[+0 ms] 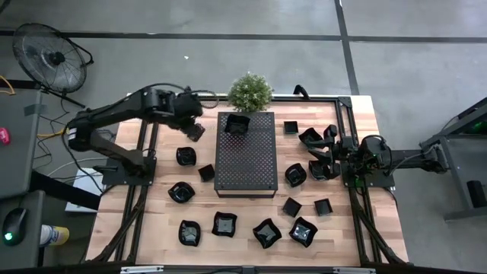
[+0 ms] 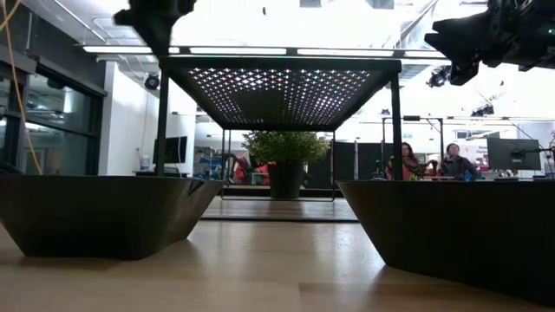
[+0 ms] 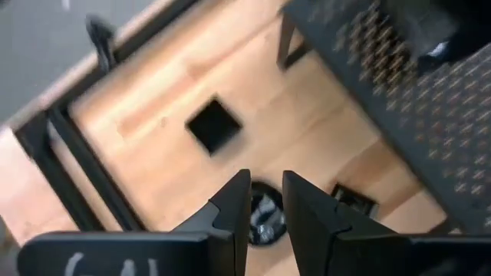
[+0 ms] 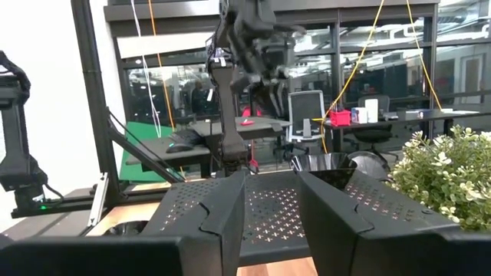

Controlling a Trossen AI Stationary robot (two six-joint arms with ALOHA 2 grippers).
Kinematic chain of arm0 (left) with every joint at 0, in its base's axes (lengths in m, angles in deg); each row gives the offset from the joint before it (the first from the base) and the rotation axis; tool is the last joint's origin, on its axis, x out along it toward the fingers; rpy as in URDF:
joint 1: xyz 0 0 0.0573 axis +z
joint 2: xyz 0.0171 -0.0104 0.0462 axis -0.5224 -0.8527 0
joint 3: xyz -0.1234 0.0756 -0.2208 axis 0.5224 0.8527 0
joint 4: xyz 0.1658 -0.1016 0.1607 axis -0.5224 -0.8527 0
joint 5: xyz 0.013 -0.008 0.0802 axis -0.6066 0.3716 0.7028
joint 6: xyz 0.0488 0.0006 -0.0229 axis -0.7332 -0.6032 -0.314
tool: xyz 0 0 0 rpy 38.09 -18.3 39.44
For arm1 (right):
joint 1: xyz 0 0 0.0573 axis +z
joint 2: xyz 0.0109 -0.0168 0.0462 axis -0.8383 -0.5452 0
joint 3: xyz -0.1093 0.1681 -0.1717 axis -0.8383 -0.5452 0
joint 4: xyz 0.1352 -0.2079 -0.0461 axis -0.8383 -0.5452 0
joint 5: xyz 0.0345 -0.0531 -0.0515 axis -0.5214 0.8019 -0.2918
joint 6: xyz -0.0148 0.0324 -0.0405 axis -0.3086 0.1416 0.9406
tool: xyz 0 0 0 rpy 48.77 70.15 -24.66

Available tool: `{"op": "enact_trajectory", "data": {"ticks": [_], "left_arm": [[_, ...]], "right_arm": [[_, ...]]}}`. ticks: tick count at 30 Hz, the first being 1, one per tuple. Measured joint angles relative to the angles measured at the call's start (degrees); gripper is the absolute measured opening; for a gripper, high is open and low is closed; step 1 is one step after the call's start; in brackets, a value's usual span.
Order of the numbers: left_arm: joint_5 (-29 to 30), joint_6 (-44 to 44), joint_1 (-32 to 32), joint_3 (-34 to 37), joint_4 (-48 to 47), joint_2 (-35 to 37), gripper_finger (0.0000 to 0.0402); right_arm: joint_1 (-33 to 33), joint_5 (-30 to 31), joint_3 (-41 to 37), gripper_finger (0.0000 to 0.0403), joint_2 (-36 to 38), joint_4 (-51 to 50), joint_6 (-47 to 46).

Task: Pick & Place Mini shaped plates
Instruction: Put the square plate on the shelf

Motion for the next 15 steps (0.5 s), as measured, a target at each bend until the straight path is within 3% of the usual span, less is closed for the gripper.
{"op": "enact_trajectory", "data": {"ticks": [7, 15], "left_arm": [[-7.49, -1.63, 0.00, 10.91, 3.49, 5.19, 0.0074], [-9.17, -5.24, 0.00, 16.45, 3.59, 6.33, 0.0076]], "right_arm": [[-0.01, 0.00, 0.00, 0.0114, 0.00, -0.02, 0.00], [0.00, 0.00, 0.00, 0.0114, 0.00, -0.04, 0.00]]}}
